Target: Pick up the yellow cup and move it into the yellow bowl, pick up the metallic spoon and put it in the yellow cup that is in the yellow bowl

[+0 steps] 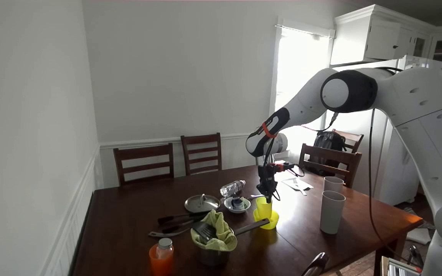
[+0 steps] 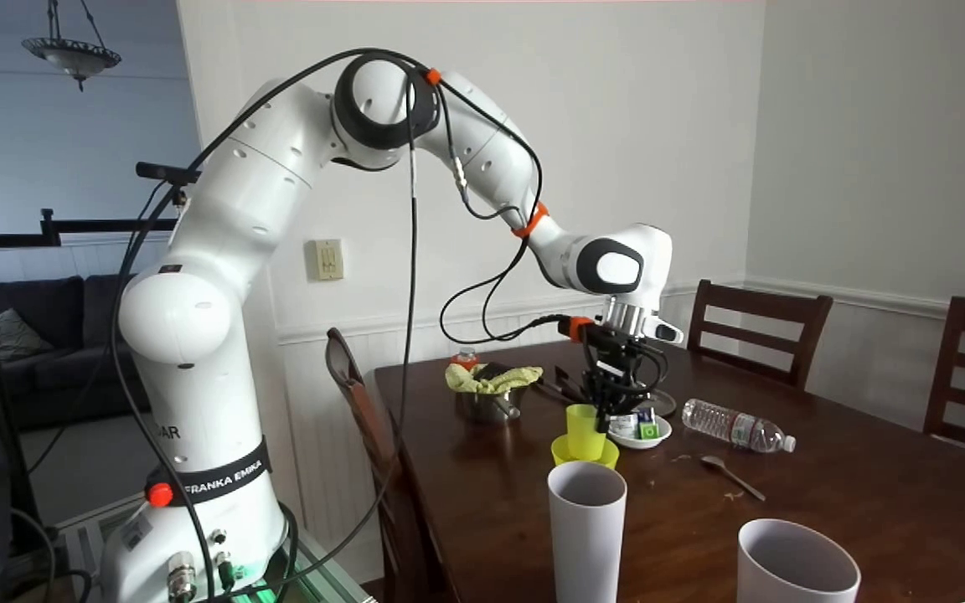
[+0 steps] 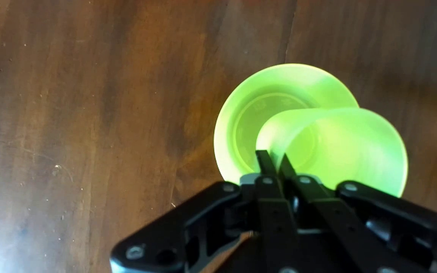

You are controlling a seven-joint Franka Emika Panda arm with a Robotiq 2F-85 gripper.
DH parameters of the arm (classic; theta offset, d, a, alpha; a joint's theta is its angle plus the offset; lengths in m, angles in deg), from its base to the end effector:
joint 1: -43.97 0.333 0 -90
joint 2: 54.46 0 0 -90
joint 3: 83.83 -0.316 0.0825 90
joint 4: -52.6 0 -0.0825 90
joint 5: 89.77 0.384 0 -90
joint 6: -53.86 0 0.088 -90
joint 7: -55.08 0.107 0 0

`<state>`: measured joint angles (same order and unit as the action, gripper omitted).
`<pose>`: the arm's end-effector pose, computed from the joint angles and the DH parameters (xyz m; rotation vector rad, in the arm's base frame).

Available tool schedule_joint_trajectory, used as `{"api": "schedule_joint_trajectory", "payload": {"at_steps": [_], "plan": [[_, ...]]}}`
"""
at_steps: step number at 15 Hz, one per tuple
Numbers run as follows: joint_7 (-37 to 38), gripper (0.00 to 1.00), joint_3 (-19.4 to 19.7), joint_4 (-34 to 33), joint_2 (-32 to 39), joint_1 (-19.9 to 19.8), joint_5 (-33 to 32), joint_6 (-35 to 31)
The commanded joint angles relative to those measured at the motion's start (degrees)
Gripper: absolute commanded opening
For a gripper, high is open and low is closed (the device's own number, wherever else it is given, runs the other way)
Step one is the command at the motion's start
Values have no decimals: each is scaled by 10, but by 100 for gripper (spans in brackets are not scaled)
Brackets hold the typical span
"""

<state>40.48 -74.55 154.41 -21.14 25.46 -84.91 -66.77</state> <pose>0.5631 -0.2852 0.2162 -3.0274 0.4068 0.3626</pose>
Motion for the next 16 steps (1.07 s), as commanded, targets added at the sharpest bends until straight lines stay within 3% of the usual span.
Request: {"api": "schedule_joint_trajectory", "payload": {"at_steps": [1,3,4,11,15,16], "plan": [[-19,1,-7,0,12,-3,-17,-31],[-25,1,-8,1,16,-4,-21,-34],[-25,24,-8,2,16,-4,-21,-36],[-30,71,0,36,-55,-22,-3,-26],[9,99,15,22,-90,-53,46,-11],[19,100,20,6,-87,-60,59,2]]}}
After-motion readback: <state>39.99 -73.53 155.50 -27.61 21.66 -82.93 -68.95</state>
